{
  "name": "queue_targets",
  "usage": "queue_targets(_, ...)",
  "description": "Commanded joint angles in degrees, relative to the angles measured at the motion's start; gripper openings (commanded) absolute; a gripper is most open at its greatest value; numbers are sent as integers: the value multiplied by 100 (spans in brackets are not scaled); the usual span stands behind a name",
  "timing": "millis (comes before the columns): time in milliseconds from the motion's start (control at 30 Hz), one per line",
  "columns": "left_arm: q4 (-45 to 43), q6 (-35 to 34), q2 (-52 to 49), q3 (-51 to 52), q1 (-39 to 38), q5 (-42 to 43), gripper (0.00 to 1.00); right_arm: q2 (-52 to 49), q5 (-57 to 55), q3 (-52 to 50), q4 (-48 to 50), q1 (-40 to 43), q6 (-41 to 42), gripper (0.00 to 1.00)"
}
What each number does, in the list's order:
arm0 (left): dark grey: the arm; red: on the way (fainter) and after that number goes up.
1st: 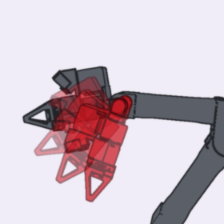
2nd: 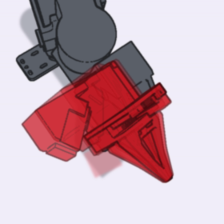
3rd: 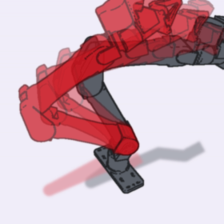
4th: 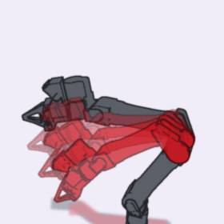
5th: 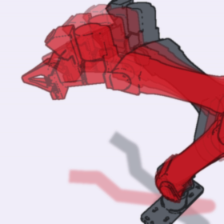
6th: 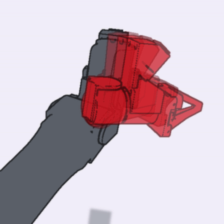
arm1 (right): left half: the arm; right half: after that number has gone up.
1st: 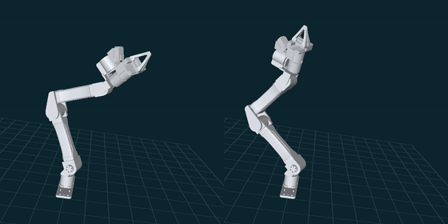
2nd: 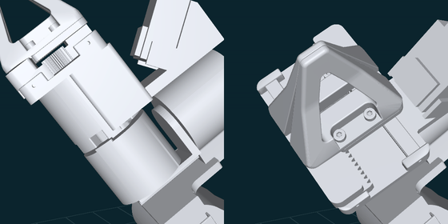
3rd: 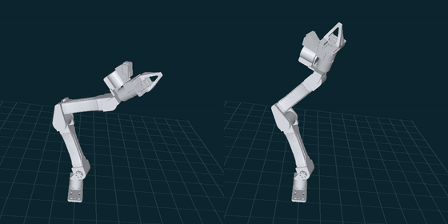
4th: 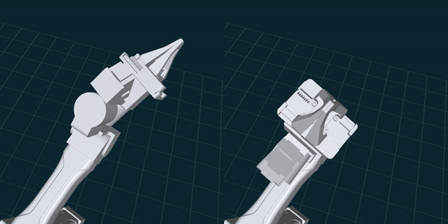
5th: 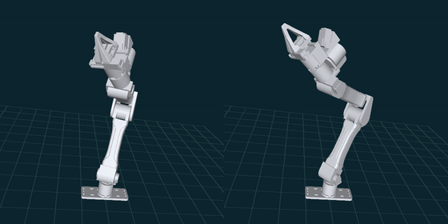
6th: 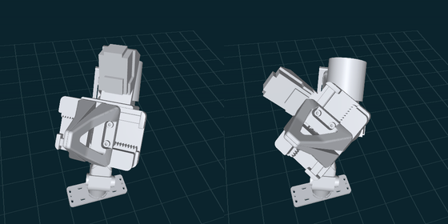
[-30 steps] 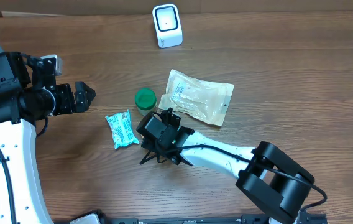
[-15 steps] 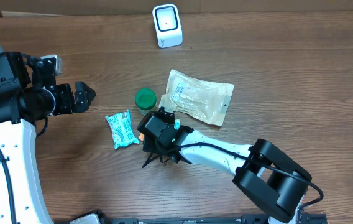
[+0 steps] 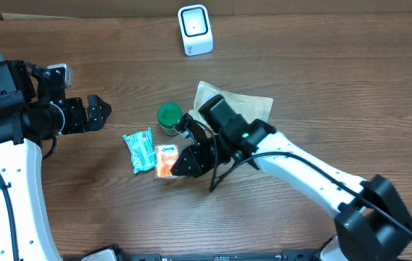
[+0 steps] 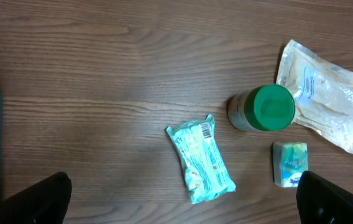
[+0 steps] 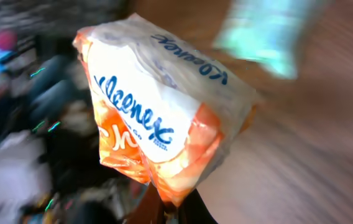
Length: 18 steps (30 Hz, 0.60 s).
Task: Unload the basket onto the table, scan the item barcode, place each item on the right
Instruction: 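Lift the orange pack and hold it in front of the white scanner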
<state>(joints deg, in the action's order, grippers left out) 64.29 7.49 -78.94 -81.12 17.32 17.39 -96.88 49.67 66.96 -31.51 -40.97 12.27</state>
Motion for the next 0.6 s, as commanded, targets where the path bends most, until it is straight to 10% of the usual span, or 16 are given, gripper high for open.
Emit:
queue_targets(0,-2,85,-17,-28,-22,2,100,107,2140,63,216,455,-824,4)
queue_targets(133,-2,85,-17,-28,-22,4,100,107,4009,63,734,1176,-804,4)
queue_targets(567,-2,83,-17,-28,-22,2,100,120,4028,68,811,2262,302,4)
